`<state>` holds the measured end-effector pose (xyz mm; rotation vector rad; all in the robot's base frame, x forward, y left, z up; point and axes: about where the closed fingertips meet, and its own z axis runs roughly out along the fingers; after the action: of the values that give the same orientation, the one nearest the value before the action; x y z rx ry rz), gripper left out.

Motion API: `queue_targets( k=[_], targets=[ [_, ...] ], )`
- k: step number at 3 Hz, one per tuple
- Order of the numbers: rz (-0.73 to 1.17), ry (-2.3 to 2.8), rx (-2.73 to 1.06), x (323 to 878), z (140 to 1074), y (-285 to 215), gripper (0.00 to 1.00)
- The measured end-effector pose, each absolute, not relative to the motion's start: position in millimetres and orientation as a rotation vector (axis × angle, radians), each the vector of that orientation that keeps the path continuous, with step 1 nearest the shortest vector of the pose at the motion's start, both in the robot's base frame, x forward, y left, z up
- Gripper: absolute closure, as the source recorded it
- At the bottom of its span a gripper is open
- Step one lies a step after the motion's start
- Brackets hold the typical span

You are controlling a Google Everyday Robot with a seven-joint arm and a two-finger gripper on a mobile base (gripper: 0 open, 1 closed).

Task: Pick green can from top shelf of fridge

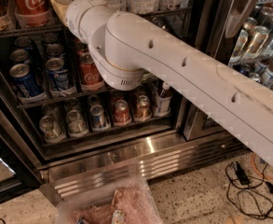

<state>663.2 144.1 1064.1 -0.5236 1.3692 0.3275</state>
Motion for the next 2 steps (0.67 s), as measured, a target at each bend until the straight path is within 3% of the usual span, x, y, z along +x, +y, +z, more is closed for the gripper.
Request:
queue_targets(
  k=[2],
  targets=[
    [0.330,1.367,-0.524,666.2,1065.5,144.5,0.86]
  ],
)
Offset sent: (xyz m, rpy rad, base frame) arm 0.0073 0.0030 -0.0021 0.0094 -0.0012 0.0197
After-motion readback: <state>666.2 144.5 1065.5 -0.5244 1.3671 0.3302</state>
